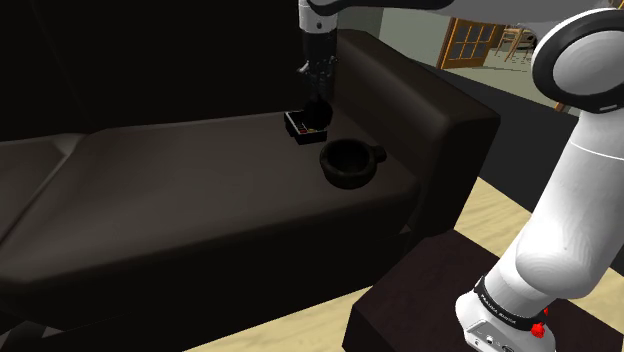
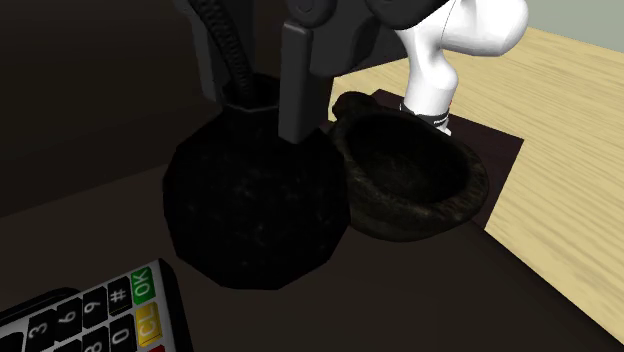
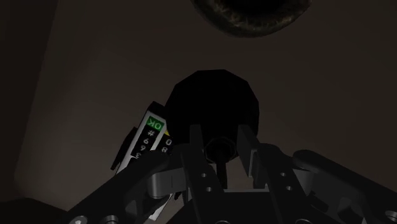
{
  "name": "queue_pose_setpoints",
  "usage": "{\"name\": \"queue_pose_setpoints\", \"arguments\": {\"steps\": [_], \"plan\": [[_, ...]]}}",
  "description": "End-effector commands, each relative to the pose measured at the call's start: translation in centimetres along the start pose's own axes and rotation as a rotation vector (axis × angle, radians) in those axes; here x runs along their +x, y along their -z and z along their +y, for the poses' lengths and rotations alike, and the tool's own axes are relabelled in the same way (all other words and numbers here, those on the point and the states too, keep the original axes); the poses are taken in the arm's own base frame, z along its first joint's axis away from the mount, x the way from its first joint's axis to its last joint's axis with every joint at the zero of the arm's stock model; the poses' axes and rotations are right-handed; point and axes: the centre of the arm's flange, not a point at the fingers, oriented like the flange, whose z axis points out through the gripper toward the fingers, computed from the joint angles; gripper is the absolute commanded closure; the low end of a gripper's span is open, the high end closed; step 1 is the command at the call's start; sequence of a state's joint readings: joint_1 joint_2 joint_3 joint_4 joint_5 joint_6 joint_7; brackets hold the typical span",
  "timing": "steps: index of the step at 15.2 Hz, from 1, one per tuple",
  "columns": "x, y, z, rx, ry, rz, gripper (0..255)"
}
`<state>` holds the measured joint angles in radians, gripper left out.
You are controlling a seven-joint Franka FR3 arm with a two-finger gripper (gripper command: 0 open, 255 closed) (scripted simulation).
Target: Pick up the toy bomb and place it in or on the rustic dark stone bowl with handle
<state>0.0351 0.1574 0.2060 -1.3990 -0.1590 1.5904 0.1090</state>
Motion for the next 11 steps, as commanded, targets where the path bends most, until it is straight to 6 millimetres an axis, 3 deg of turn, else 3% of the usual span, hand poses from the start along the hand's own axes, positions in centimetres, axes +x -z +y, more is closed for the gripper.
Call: {"name": "queue_pose_setpoints", "arguments": {"steps": [1, 11], "plan": [[0.2, 1.0, 0.1, 0.000, 0.000, 0.000, 255], [0.4, 6.3, 0.7, 0.000, 0.000, 0.000, 255]]}}
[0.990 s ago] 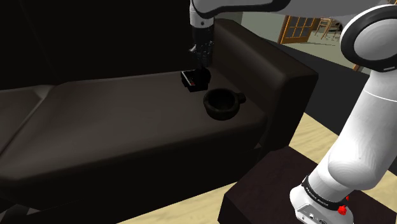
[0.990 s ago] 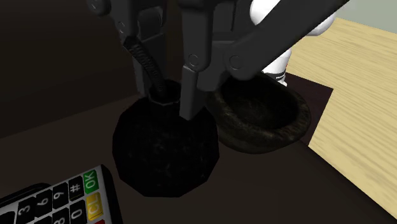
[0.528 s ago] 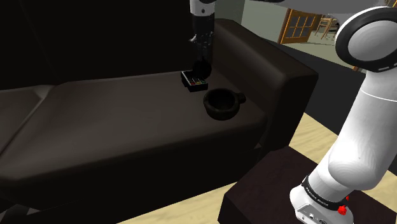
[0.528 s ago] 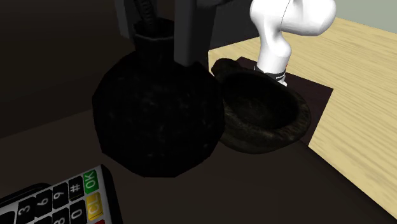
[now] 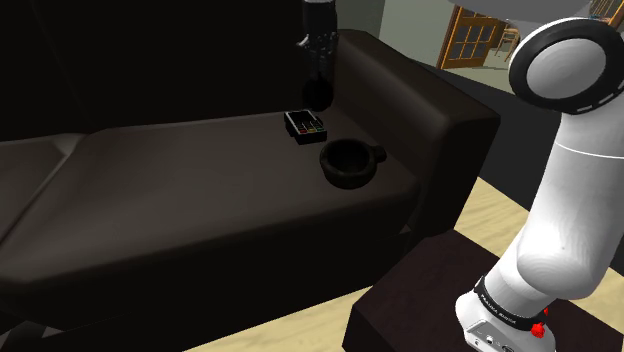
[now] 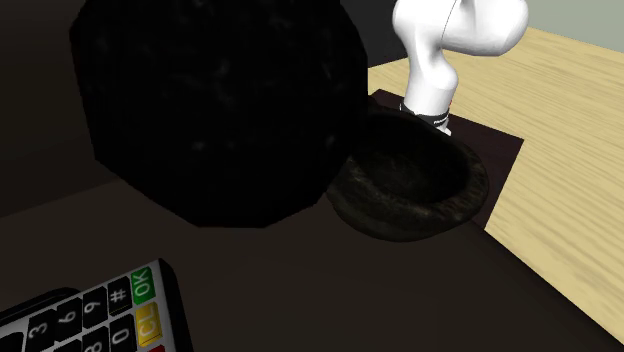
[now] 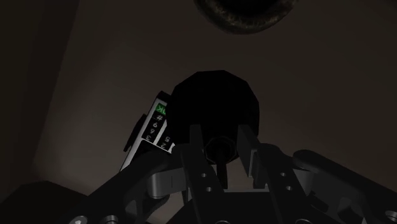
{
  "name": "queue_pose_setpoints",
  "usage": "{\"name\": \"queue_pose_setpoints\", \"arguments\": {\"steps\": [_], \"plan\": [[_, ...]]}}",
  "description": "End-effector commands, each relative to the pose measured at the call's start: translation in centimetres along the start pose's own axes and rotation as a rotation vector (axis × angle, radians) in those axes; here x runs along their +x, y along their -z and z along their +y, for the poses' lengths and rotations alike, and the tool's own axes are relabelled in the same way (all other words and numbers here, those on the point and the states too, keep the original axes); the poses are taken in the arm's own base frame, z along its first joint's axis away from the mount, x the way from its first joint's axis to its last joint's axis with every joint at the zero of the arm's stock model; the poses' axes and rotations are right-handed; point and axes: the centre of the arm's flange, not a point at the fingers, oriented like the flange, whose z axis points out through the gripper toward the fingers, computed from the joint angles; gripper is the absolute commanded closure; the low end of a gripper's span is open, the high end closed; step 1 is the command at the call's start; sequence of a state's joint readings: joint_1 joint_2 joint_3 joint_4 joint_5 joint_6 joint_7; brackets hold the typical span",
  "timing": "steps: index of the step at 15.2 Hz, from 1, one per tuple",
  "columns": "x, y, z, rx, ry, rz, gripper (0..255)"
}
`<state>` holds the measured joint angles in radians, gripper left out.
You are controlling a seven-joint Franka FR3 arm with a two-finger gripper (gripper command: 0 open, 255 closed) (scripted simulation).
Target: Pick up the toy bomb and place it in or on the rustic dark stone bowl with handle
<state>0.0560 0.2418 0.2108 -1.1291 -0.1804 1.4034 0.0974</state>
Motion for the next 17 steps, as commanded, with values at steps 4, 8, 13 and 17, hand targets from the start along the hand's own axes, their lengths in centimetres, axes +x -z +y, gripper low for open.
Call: {"name": "queue_pose_setpoints", "arguments": {"steps": [4, 8, 13, 17], "plan": [[-2.4, 2.1, -0.2, 0.000, 0.000, 0.000, 255], [-7.4, 3.7, -0.8, 0.000, 0.000, 0.000, 255], [-13.6, 5.7, -1.6, 0.000, 0.000, 0.000, 255], [-15.9, 5.4, -2.0, 0.000, 0.000, 0.000, 255]]}}
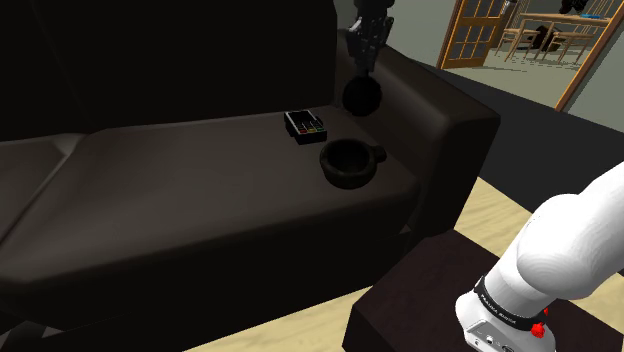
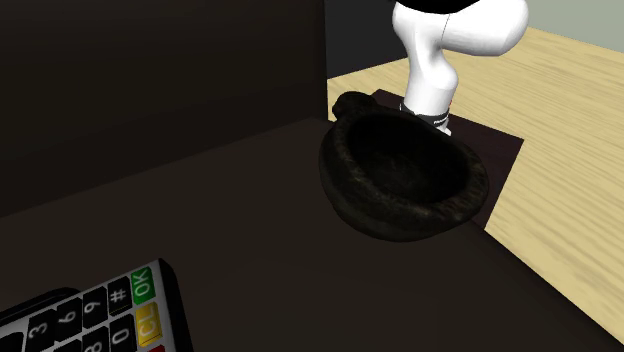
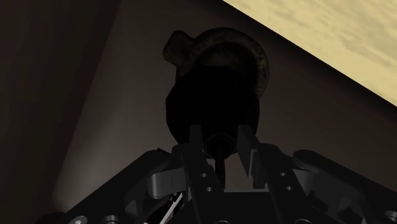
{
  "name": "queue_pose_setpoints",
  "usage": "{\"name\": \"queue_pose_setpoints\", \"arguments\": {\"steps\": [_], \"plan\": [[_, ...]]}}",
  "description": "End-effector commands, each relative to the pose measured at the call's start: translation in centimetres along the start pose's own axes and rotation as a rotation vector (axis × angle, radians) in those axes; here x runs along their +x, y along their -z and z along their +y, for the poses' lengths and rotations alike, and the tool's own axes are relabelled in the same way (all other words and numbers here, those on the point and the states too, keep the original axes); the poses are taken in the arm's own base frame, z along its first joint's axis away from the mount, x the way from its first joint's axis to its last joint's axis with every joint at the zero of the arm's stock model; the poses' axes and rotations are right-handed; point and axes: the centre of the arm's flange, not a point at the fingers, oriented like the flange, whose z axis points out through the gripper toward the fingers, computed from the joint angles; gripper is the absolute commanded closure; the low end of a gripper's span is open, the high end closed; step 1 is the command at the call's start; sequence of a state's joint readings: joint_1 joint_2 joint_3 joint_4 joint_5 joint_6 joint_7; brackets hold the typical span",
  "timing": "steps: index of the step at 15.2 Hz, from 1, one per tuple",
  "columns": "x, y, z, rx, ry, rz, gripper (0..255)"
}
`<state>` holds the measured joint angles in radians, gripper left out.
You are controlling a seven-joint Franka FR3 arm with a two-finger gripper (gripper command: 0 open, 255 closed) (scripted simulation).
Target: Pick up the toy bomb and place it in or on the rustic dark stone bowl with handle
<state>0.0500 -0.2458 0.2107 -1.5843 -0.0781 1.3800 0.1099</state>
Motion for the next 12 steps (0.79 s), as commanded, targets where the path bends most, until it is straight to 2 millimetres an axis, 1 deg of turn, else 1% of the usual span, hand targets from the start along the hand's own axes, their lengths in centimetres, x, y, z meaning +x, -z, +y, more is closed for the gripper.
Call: {"name": "queue_pose_setpoints", "arguments": {"steps": [1, 12], "plan": [[-0.4, -0.8, -0.1, 0.000, 0.000, 0.000, 255], [-0.7, -6.6, -0.8, 0.000, 0.000, 0.000, 255]]}}
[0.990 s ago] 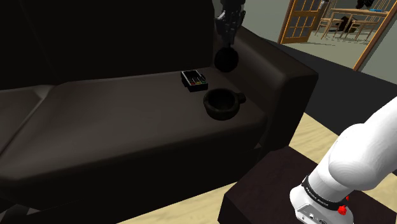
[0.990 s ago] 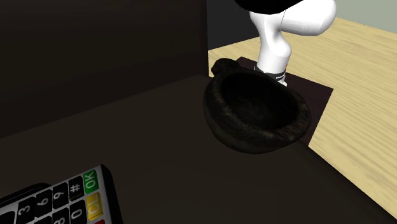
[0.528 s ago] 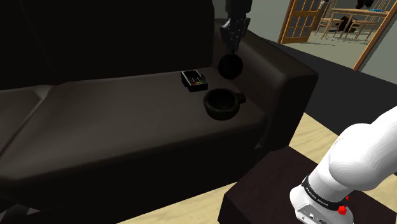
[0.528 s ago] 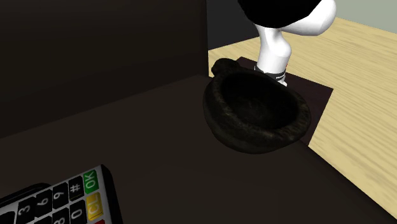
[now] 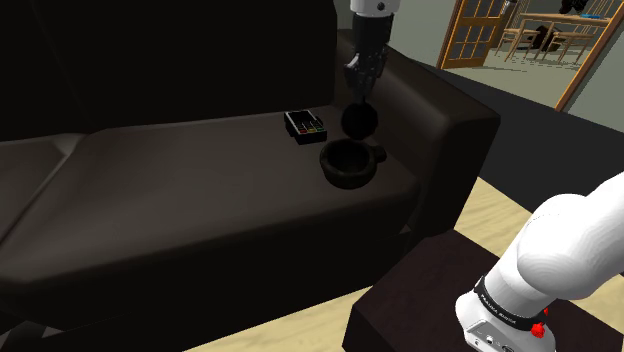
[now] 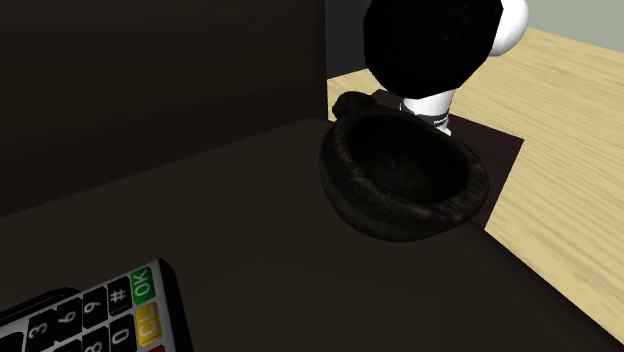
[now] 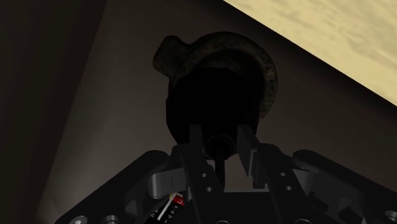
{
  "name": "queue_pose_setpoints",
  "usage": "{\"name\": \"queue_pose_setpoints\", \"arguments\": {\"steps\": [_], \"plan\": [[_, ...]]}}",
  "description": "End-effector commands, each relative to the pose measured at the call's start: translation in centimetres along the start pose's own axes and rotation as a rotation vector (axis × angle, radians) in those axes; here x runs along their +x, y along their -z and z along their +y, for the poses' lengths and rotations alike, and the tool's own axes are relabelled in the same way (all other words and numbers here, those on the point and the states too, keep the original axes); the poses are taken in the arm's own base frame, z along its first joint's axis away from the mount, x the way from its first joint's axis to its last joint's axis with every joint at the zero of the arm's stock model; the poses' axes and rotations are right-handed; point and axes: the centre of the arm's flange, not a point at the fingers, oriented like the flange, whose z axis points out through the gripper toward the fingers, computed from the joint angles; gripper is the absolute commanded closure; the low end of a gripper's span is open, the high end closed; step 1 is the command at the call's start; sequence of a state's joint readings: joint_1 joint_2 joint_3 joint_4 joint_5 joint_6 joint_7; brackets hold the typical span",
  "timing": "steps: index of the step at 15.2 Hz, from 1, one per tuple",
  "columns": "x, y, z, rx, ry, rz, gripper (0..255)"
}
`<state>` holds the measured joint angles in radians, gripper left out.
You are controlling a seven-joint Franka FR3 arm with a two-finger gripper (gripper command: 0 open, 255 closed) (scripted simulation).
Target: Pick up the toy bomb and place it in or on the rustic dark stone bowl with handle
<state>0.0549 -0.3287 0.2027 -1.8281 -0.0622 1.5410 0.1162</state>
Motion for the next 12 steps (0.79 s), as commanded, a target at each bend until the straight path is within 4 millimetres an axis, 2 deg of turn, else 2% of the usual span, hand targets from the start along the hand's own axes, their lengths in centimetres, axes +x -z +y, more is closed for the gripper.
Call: {"name": "queue_pose_setpoints", "arguments": {"steps": [1, 7, 12], "plan": [[0.0, -1.1, -0.1, 0.000, 0.000, 0.001, 255], [-0.1, -4.2, -0.5, 0.000, 0.000, 0.001, 255], [-0.1, -4.2, -0.5, 0.000, 0.000, 0.001, 255]]}}
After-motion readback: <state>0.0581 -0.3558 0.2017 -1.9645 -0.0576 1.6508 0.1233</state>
